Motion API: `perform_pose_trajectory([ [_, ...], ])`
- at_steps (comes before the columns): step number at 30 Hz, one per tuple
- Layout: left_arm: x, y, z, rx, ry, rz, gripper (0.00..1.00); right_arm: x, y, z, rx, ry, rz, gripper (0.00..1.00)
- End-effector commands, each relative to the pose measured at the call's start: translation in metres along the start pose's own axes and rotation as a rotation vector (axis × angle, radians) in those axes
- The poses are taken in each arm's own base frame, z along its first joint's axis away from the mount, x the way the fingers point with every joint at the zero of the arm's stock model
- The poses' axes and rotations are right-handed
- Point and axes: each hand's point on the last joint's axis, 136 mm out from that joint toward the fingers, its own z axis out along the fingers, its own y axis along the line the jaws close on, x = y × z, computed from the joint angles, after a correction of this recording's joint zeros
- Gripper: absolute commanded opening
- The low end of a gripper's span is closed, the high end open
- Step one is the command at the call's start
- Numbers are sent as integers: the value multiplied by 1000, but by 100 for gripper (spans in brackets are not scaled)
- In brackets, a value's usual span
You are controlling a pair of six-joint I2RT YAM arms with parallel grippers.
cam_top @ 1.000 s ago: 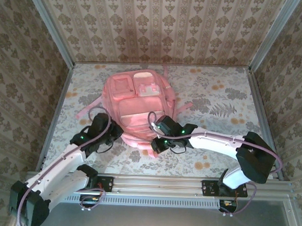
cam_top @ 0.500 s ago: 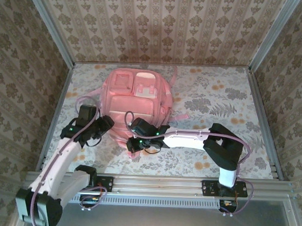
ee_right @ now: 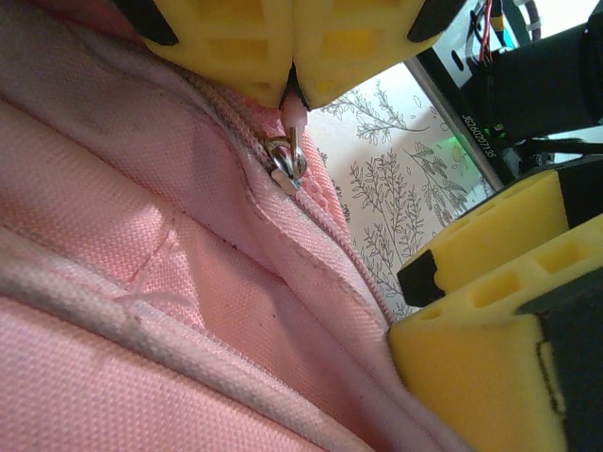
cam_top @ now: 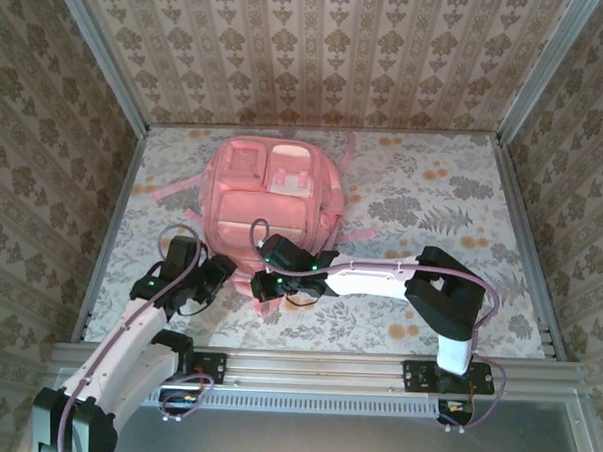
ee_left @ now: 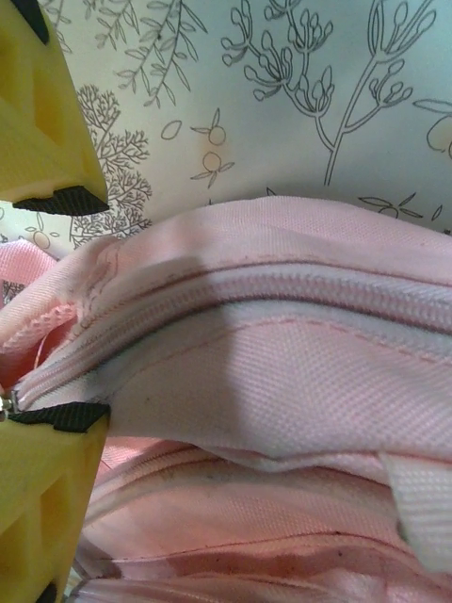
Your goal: Pack books, pencil case, and school supplies into a backpack
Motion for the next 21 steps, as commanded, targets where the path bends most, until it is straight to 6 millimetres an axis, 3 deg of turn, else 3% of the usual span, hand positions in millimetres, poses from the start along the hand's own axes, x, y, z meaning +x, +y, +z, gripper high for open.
perform_pose_trajectory([
  [1, -5, -18, 2, 70, -21, -10, 58, -1, -5, 6, 2, -16, 15, 0],
  [9, -7, -33, 0, 115, -61, 34, 53, 2, -7, 7, 10, -4, 8, 0],
  [15, -2, -22, 16, 77, -35, 41, 47, 1, -8, 4, 32, 3, -2, 0],
  [19, -2, -17, 17, 57, -43, 49, 38, 4, -15, 1, 70, 13, -16, 0],
  [21, -4, -15, 16, 49, -56, 56, 27, 5, -18, -2, 91, 18, -23, 0],
])
